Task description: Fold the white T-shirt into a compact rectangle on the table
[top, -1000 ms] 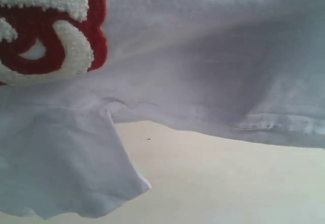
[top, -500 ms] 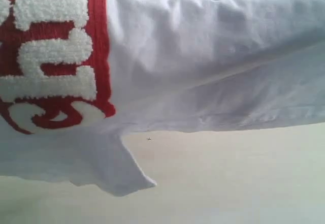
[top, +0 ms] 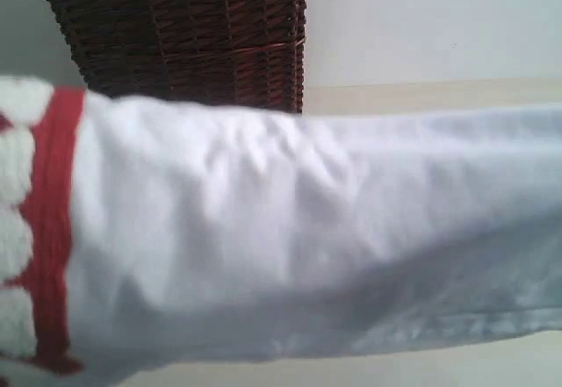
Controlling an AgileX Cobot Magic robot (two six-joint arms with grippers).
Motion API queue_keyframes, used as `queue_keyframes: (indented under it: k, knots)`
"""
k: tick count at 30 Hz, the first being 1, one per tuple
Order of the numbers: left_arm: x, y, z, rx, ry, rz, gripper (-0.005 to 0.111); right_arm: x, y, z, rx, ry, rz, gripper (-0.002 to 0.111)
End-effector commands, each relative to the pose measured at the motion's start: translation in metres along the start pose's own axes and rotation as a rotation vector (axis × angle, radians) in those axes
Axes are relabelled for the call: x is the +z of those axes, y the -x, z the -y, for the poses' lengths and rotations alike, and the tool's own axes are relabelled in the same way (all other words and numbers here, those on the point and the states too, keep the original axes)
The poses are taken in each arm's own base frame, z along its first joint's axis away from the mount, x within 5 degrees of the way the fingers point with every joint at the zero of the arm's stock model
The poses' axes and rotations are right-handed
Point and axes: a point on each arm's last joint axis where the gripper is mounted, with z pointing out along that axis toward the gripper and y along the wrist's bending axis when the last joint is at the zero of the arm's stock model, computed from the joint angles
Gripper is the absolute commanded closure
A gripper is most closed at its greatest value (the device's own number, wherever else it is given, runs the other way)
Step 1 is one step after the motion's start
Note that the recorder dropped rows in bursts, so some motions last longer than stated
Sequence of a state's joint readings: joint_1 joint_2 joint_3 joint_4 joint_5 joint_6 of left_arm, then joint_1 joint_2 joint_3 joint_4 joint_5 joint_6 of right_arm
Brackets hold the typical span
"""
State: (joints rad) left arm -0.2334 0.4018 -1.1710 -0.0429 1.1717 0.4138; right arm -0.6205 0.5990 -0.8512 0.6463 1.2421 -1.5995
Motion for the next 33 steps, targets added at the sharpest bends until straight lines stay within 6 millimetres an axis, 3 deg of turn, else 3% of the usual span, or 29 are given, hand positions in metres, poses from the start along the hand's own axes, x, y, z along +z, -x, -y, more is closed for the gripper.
queue_keyframes:
  k: [1, 8, 20, 26, 33]
  knots:
    - [0.002, -0.009, 0.010, -0.042, -0.030, -0.050, 0.107, -0.003, -0.005, -0.019, -0.021, -0.047, -0.031, 0.108]
    - [0.012, -0.017, 0.018, -0.079, -0.090, -0.074, 0.107, -0.005, -0.011, -0.039, -0.025, -0.072, -0.049, 0.108]
    - [0.093, -0.071, 0.031, -0.040, -0.109, -0.164, 0.107, 0.031, -0.042, -0.064, -0.052, 0.087, -0.077, 0.108]
    - [0.134, -0.091, 0.034, 0.009, -0.118, -0.214, 0.107, 0.046, -0.051, -0.048, -0.011, -0.019, -0.084, 0.108]
    - [0.183, -0.087, 0.022, 0.032, -0.028, -0.133, 0.107, 0.068, -0.055, -0.027, 0.006, 0.024, -0.010, 0.108]
